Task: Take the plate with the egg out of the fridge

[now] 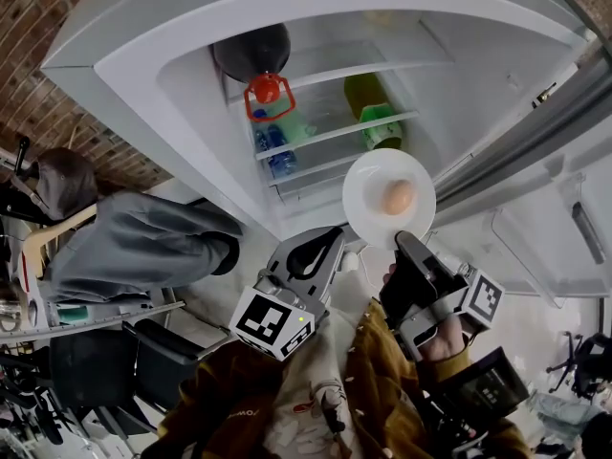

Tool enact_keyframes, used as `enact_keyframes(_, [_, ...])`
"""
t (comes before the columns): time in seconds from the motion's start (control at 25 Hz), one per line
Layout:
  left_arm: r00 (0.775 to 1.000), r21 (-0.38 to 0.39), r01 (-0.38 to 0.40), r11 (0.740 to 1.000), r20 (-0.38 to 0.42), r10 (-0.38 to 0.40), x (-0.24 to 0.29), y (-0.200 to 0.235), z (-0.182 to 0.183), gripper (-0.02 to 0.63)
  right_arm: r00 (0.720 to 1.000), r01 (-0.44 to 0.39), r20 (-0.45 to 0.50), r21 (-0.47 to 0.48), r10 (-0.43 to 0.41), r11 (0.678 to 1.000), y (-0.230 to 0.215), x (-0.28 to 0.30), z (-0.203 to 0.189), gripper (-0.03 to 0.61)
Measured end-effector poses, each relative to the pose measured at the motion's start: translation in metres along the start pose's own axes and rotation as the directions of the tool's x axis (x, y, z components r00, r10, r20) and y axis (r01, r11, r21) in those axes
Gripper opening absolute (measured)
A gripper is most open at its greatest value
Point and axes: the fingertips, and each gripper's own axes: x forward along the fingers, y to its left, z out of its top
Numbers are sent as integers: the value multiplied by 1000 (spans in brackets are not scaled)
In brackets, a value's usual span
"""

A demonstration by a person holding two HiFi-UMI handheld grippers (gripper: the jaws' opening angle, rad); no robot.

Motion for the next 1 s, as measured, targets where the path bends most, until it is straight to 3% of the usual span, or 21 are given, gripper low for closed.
enact_keyframes(1.0, [1000, -7, -15, 1000, -3, 15, -3, 1, -2, 8, 1000, 4, 0, 16, -4, 1000, -6, 0, -3, 23])
